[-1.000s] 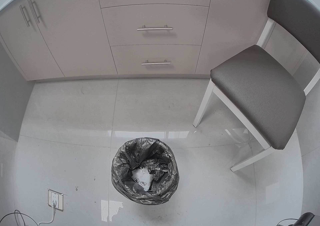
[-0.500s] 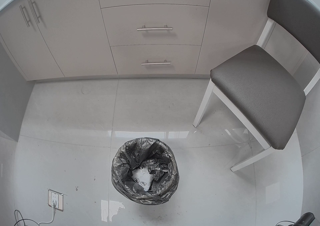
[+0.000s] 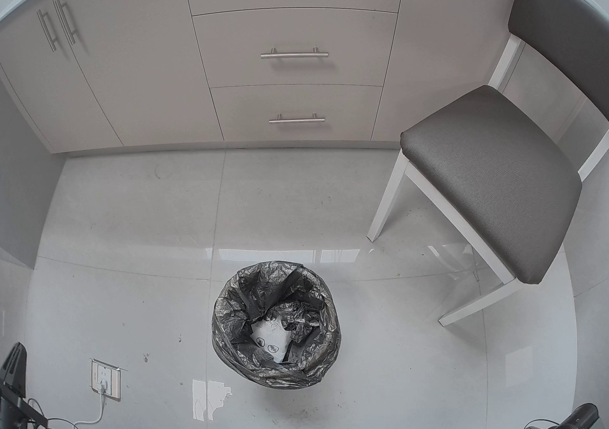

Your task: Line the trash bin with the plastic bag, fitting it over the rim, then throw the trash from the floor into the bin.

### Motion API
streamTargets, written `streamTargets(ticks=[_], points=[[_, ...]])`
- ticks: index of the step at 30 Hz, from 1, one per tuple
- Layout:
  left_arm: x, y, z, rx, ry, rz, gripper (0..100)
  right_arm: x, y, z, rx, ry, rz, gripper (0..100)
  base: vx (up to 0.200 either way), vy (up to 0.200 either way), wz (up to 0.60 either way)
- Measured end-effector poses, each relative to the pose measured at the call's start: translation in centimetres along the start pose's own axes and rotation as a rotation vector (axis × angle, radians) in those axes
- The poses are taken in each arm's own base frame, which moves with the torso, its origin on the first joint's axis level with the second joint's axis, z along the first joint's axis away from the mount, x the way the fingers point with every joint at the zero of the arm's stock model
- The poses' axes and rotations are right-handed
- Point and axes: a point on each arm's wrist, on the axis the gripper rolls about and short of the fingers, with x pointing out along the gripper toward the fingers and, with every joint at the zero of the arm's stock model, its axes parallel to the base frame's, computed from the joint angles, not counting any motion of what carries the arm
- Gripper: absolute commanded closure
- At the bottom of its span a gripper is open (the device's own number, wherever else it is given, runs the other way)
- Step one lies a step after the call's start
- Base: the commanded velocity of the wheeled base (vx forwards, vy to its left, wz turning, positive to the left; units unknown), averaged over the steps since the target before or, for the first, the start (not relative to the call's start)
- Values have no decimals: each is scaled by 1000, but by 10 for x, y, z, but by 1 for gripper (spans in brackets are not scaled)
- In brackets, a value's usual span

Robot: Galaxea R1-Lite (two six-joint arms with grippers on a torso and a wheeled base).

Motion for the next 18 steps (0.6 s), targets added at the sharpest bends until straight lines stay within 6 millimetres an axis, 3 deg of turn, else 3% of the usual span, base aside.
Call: streamTargets(ticks=[7,12,18], points=[[10,-3,-36,-12,-46,-7,100,-11,1,-10,-88,57,-60,0,0,0,0],[10,-3,-42,-29,-47,-9,100,-18,2,-15,-58,72,-109,0,0,0,0],[10,-3,-43,-44,-52,-9,100,-15,14,-44,107,52,-1,0,0,0,0]])
